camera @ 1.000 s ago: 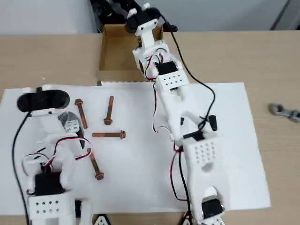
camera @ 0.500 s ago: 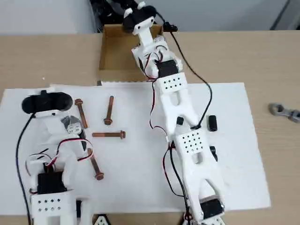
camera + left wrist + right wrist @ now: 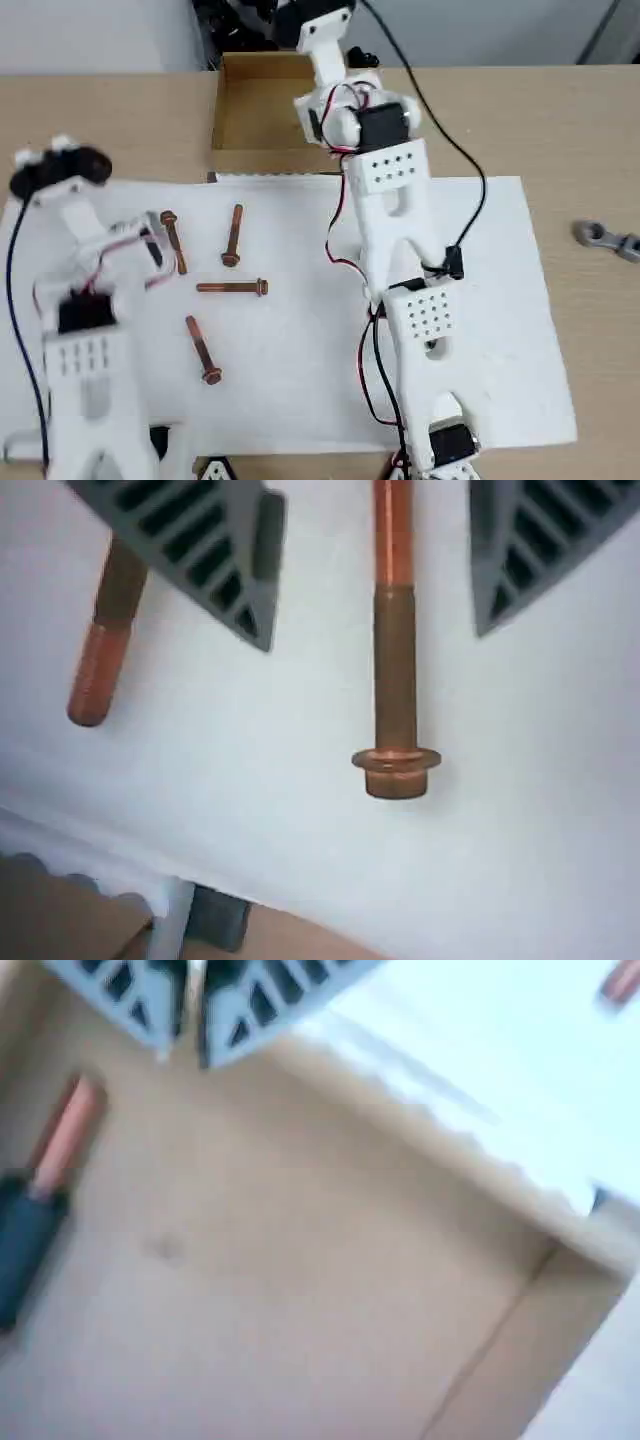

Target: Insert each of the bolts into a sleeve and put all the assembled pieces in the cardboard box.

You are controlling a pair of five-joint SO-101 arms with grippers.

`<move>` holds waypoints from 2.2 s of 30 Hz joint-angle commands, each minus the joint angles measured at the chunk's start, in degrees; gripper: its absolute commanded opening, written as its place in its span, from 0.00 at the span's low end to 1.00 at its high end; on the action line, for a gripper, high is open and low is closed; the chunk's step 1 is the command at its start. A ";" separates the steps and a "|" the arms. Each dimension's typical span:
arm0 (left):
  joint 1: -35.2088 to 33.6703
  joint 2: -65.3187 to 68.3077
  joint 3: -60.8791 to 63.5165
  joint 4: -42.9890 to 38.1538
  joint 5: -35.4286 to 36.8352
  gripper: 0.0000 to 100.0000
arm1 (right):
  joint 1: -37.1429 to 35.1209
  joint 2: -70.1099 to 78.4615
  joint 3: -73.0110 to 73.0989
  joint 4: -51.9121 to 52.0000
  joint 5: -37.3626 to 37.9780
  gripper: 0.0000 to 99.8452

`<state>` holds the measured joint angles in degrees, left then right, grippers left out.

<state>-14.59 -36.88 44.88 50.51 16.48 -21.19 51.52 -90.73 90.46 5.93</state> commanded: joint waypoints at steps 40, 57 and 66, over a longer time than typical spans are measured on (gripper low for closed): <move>14.86 8.79 -9.71 25.32 -35.34 0.13 | 16.31 -96.04 106.20 -2.33 3.78 0.00; 18.99 16.70 -6.20 16.97 -69.63 0.14 | 13.49 -95.78 106.20 -3.21 4.04 0.00; 23.03 16.97 -6.02 12.48 -70.51 0.14 | 13.49 -96.04 106.20 -3.21 3.87 0.00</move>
<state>7.91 -19.91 41.10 64.40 -52.88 -7.65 -43.52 15.65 88.35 9.54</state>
